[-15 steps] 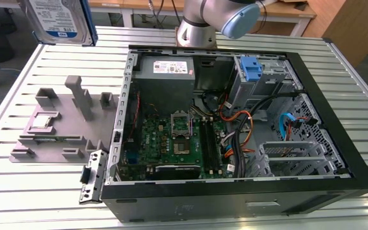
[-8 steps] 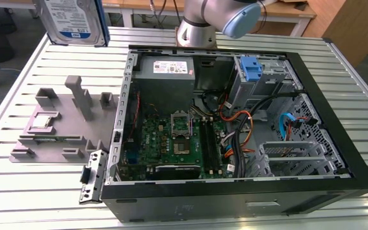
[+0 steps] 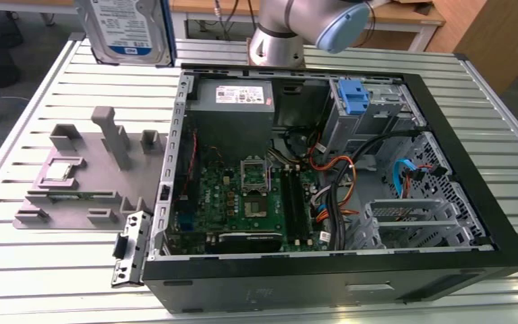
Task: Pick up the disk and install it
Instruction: 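Pick up the disk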
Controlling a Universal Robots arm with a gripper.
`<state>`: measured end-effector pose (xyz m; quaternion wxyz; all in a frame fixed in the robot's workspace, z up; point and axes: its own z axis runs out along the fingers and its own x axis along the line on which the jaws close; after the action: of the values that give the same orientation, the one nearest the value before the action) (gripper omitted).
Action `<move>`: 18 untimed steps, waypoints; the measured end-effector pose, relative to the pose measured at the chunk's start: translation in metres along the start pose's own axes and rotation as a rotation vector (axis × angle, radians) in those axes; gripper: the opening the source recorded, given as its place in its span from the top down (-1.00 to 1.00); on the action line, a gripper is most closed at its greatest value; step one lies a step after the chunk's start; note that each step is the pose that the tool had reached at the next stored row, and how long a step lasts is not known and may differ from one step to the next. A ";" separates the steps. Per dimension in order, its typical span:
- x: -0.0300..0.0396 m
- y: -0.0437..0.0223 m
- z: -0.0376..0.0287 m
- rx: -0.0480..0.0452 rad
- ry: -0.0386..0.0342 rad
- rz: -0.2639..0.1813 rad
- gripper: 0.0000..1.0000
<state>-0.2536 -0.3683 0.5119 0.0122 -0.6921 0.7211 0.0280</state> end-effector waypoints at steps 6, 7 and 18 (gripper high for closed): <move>-0.0010 -0.0237 -0.0001 -0.0017 0.0001 0.000 0.30; -0.0012 -0.0274 -0.0002 -0.0020 0.0001 0.000 0.30; -0.0019 -0.0470 -0.0002 -0.0029 0.0001 0.000 0.30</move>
<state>-0.2066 -0.3683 0.5111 0.0112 -0.6921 0.7211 0.0290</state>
